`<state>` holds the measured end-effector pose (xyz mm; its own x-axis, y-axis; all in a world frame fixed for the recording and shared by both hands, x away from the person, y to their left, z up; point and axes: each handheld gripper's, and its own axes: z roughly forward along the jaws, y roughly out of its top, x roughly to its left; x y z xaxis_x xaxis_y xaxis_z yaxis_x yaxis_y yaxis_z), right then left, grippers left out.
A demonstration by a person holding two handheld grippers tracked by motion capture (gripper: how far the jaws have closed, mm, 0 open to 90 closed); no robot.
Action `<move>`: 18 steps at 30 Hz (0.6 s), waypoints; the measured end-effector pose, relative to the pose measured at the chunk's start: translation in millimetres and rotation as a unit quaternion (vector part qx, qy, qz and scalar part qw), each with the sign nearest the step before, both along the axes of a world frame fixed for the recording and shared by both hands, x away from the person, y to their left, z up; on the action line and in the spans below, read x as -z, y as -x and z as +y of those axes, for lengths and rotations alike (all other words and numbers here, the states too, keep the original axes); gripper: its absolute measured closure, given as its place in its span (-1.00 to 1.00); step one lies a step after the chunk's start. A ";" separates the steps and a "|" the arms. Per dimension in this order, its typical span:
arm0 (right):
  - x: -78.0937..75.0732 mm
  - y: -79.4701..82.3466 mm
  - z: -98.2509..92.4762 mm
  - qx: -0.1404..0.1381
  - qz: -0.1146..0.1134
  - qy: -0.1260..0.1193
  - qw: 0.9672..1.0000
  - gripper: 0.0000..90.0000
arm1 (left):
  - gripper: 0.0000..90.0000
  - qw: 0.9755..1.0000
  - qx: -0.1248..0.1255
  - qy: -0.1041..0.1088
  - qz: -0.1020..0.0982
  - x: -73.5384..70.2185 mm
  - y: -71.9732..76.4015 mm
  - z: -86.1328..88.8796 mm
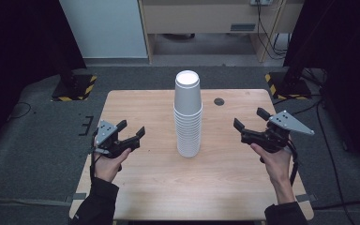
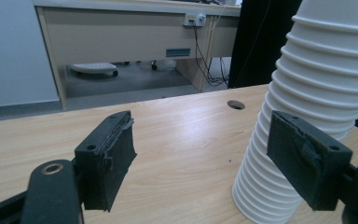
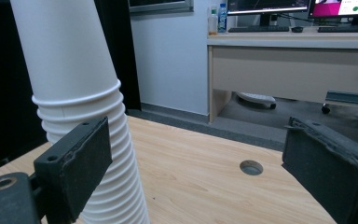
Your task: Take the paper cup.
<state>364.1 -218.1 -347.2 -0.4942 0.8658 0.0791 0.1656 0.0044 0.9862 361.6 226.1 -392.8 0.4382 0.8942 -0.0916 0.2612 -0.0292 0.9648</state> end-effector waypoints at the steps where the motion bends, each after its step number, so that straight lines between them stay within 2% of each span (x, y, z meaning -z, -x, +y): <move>1: -2.8 -1.1 3.1 -0.002 -0.002 0.001 1.000 -0.81 | -0.50 1.000 0.002 0.001 0.000 -0.8 -0.4 -1.5; 18: -23.4 -7.6 26.3 -0.025 -0.017 -0.004 1.000 -0.82 | -0.47 0.999 0.040 0.010 -0.018 -13.6 -7.0 -34.6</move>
<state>371.7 -191.8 -323.7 -0.5395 0.8392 0.0681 0.1327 0.0049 0.9911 368.6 191.5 -379.2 0.5109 0.8546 -0.0924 0.2242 -0.0287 0.9741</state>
